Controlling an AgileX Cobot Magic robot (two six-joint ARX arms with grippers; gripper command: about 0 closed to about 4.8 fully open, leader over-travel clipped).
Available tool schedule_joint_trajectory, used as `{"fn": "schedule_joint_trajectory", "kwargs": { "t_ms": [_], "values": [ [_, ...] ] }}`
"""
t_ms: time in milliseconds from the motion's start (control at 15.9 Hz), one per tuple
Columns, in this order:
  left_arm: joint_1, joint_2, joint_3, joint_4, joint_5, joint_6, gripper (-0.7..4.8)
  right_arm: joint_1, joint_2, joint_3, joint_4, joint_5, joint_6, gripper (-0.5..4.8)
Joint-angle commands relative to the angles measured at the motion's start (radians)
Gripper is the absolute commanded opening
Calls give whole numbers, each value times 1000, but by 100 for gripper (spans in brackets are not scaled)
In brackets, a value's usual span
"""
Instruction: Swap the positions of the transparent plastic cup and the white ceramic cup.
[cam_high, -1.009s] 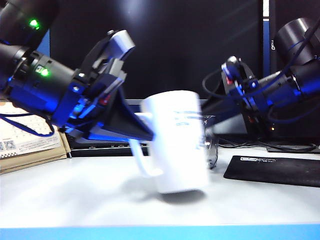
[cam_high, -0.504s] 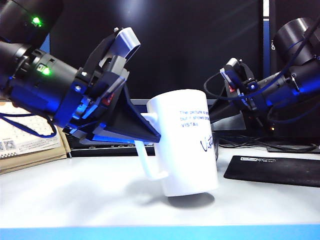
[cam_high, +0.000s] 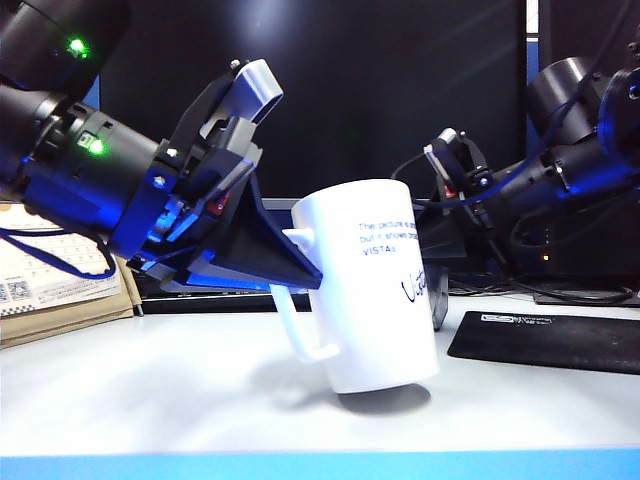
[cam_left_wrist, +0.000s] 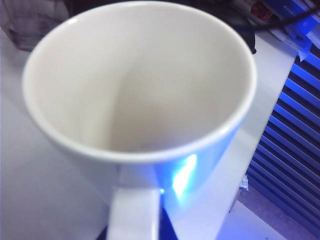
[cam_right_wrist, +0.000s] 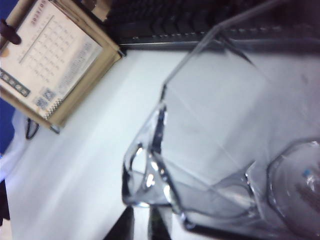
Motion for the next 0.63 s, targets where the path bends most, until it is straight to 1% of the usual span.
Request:
{"fn": "schedule_joint_trajectory", "kwargs": {
  "t_ms": [63, 126, 189, 252, 315, 631],
  "values": [
    [0, 3, -1, -24, -11, 0, -6, 2, -1, 5, 13, -8, -1, 56],
    [0, 3, -1, -25, -11, 0, -6, 2, 0, 5, 1, -9, -1, 103],
    [0, 3, -1, -25, -11, 0, -6, 2, 0, 5, -3, -31, -1, 171],
    [0, 3, -1, -25, -11, 0, -6, 2, 0, 5, -6, -46, 0, 207],
    [0, 3, -1, -25, -11, 0, -6, 2, 0, 5, -12, -51, 0, 213],
    [0, 3, -1, -26, -11, 0, -6, 7, 0, 5, 5, -53, 7, 212]
  ]
}}
